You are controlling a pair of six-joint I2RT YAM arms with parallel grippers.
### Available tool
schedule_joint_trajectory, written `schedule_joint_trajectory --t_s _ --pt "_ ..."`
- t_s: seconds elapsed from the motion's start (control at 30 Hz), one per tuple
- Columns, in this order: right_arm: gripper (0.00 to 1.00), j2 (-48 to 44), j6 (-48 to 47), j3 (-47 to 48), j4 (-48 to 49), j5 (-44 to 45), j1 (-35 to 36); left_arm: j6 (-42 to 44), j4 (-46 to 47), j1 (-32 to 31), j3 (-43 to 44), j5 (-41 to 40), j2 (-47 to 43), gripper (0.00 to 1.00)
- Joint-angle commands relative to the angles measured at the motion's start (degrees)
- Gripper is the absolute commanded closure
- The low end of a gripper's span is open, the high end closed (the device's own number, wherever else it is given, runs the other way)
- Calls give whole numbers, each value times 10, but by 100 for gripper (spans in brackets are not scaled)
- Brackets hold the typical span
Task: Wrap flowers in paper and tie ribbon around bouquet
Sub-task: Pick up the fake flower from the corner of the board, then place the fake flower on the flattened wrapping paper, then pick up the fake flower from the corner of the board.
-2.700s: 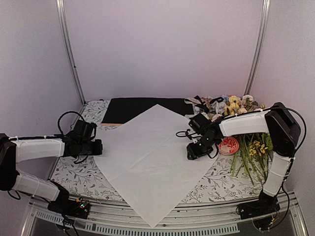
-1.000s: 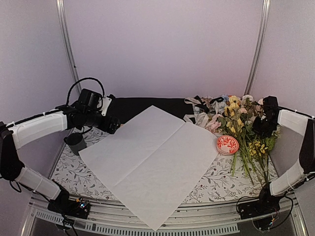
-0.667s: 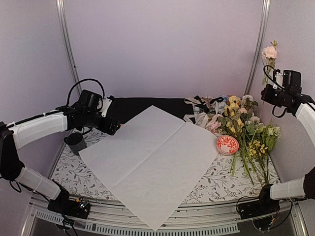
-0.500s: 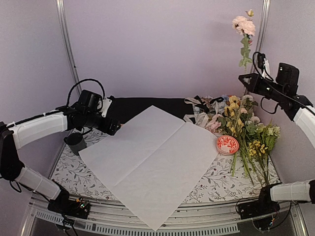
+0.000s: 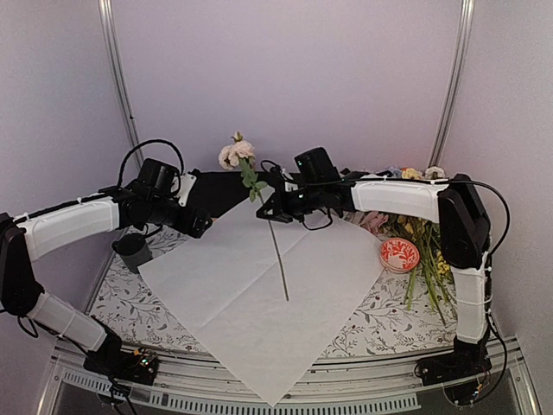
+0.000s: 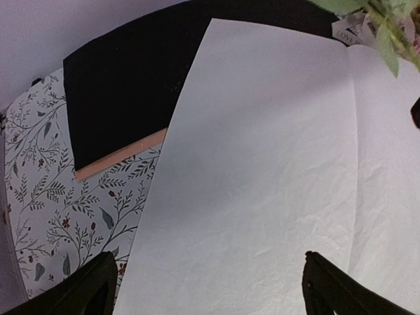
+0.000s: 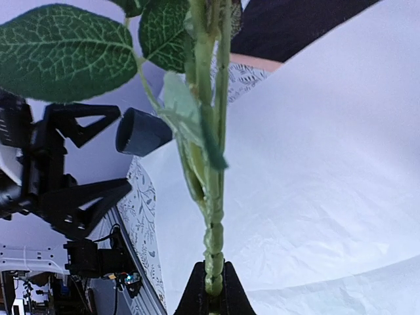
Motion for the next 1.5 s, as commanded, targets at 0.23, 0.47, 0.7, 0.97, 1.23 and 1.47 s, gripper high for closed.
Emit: schedule_joint_trajectory --t_s 0.23,0.47,0.7,0.97,1.23,1.47 --pt "100 115 51 33 -22 105 2 10 1 7 -6 1 10 1" --pt "89 154 47 47 -27 152 1 12 0 8 -7 -1 10 1" --pt "52 72 26 27 -63 205 -9 12 -1 7 -7 0 15 1" --pt "50 -138 -69 -67 -158 276 -110 12 -1 8 -7 -1 14 1" --pt "70 -255 -151 -202 -320 288 -335 13 1 9 -7 1 14 1" --pt "55 -278 -160 -311 -254 312 -457 13 -1 9 -7 2 20 1"
